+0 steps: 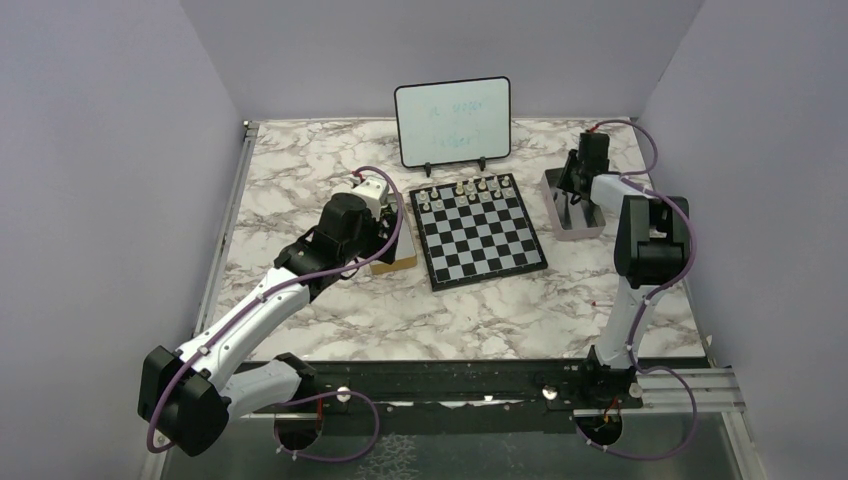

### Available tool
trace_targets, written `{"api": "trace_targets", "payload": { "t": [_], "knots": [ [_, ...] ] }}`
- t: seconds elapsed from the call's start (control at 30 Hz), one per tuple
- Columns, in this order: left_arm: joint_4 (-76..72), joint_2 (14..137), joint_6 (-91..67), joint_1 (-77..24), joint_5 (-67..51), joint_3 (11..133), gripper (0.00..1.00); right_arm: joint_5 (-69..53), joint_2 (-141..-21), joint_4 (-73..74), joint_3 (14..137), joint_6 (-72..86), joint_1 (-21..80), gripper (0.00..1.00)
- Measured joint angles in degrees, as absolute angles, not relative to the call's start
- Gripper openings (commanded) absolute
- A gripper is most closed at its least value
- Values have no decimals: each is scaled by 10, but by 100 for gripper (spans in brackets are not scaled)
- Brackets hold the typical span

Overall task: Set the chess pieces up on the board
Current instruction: Pick up the chess piece from the storage box.

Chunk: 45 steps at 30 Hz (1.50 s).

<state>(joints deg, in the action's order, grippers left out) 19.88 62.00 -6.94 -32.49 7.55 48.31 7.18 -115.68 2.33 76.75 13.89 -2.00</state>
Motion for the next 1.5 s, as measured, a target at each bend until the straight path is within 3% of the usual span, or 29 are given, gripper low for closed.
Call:
{"api": "trace_targets", "payload": {
  "t": [0.57, 0.83, 1.1, 1.5],
  "knots": [
    [199, 621, -68, -325, 76, 483, 99, 73, -1180, 33, 776, 139, -22, 28],
    [199, 621, -67, -325, 76, 483, 99, 74, -1181, 33, 777, 138, -22, 19],
    [199, 621, -67, -325, 76, 483, 99, 74, -1180, 36, 777, 128, -22, 16],
    [212, 642, -77, -325, 83, 483, 98, 33, -1060, 48, 728, 97, -22, 16]
  ]
}}
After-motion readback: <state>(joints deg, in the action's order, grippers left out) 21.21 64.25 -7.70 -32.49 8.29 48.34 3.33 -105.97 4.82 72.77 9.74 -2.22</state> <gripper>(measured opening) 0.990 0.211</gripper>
